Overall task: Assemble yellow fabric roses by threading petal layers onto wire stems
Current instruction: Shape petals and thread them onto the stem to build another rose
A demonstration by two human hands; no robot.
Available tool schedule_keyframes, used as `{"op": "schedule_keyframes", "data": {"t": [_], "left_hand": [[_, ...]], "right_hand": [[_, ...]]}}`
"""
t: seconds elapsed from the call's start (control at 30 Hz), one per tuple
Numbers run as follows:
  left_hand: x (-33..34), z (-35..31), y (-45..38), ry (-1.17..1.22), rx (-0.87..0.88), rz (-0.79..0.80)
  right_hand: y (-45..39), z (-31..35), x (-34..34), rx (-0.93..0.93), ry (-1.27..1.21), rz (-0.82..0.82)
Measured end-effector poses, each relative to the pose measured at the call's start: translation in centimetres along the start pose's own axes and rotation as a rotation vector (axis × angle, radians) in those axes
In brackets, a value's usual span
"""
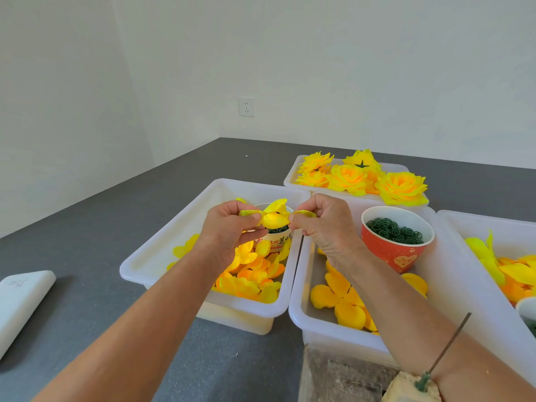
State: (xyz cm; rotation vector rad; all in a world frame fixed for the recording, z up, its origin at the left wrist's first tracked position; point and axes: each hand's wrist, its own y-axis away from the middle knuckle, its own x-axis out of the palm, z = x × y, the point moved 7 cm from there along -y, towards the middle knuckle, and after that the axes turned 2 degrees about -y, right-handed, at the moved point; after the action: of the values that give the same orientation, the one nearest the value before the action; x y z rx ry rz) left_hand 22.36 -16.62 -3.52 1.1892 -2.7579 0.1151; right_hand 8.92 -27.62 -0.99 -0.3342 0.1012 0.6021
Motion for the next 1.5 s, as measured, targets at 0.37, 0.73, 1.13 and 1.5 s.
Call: {"op": "schedule_keyframes", "data": {"t": [0.37, 0.73, 1.13, 1.5], "left_hand": [[0.8, -0.6, 0.4, -0.135, 0.093, 0.055], [1.0, -1.5, 0.9, -0.415, 0.260, 0.001], [0.3, -1.3, 0.4, -0.385, 0.237, -0.096], [0.2, -1.1, 0.7, -0.199, 0.121, -0.048]], "right_hand": [[-0.1, 0.4, 0.2, -0.105, -0.015, 0.016], [0.5, 1.3, 1.4, -0.254, 0.128, 0.147], [-0.1, 0.8, 0.0, -0.215, 0.195, -0.046], [-0.6, -0.1, -0.6, -0.076, -0.001, -0.118]]}}
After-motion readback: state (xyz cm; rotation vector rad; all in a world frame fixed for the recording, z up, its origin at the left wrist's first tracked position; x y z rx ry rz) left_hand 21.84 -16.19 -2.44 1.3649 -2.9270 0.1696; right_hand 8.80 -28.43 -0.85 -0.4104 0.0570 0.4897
